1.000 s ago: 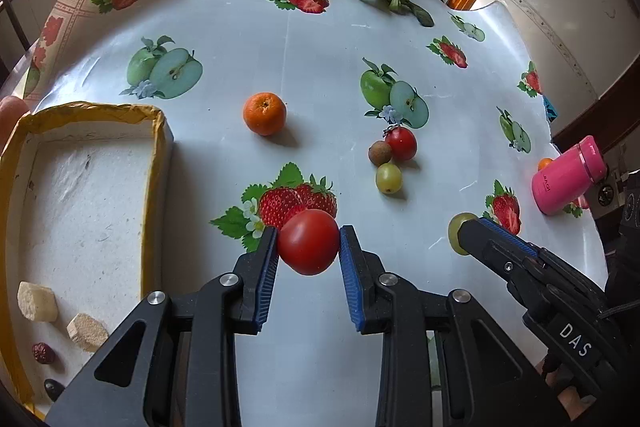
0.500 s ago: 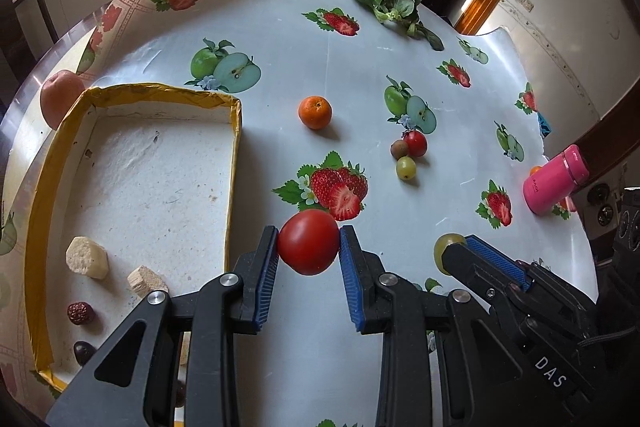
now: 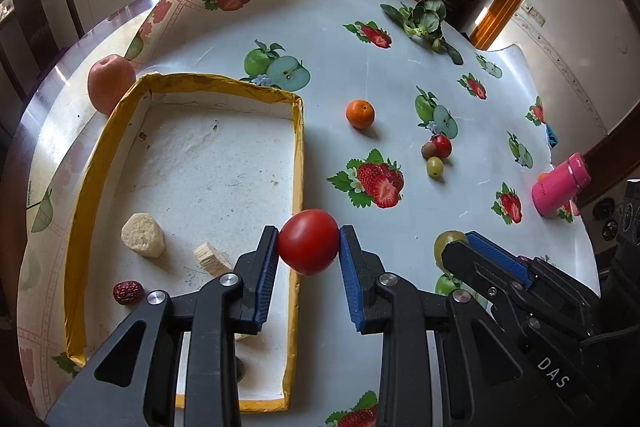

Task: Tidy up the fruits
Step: 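Carry the red tomato into the tray with the left tool while the right tool carries the grape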

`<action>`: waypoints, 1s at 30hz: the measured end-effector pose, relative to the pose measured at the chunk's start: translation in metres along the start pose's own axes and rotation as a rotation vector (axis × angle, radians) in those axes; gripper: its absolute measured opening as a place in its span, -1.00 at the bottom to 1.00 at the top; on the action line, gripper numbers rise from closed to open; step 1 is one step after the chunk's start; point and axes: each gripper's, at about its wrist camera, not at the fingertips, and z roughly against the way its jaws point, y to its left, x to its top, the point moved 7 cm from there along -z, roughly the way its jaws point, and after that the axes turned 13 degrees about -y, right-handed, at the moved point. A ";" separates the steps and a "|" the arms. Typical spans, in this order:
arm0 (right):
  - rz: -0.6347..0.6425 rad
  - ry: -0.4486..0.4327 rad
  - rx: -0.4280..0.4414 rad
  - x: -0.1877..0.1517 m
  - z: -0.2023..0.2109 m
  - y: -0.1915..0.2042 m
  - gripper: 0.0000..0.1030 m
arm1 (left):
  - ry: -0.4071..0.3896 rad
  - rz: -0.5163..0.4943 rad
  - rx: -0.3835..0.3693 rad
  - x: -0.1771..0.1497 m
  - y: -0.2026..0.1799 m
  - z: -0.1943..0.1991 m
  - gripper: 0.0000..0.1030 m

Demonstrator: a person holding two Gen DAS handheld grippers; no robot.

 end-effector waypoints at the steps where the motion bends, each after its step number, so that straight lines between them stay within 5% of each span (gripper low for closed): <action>1: 0.004 0.001 0.004 0.000 -0.001 0.003 -0.56 | -0.002 0.005 0.004 0.000 0.004 0.001 -0.46; 30: 0.097 0.076 0.088 -0.015 -0.050 0.079 -0.56 | 0.012 0.112 0.070 0.007 0.089 -0.006 -0.46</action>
